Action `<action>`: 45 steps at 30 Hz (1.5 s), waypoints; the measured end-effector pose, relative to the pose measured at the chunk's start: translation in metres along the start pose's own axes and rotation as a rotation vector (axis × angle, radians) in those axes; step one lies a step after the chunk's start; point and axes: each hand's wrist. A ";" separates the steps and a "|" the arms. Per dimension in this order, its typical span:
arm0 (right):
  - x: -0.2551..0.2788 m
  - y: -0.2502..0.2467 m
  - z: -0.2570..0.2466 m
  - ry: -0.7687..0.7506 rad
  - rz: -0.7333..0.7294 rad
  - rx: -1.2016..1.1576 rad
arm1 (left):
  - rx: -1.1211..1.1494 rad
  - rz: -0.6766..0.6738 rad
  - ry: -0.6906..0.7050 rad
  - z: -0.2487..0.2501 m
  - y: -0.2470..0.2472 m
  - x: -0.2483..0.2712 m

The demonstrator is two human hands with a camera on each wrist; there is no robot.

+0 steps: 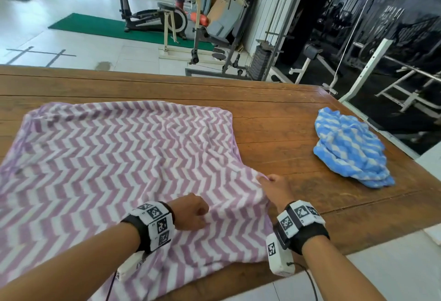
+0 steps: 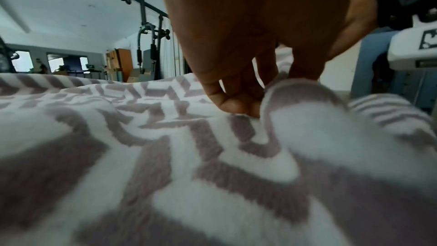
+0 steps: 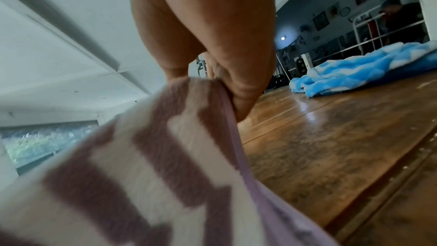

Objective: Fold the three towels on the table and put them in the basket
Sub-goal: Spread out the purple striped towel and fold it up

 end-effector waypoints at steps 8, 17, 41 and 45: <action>0.017 -0.014 0.028 -0.065 -0.280 -0.001 | -0.074 0.146 -0.140 0.018 0.005 0.020; 0.047 -0.026 0.051 0.025 -0.607 -0.107 | -0.105 0.335 -0.295 0.056 0.056 0.032; 0.095 -0.023 0.079 0.124 -0.517 -0.262 | 0.091 0.105 -0.458 0.084 0.101 0.096; 0.099 -0.015 0.074 0.056 -0.369 0.125 | 0.093 0.291 -0.559 0.074 0.116 0.107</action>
Point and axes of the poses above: each hand's wrist, its own x-axis away from the middle knuckle, its own y-axis out of the palm, z = x × y, and after that the axes turned 10 degrees about -z, right-handed
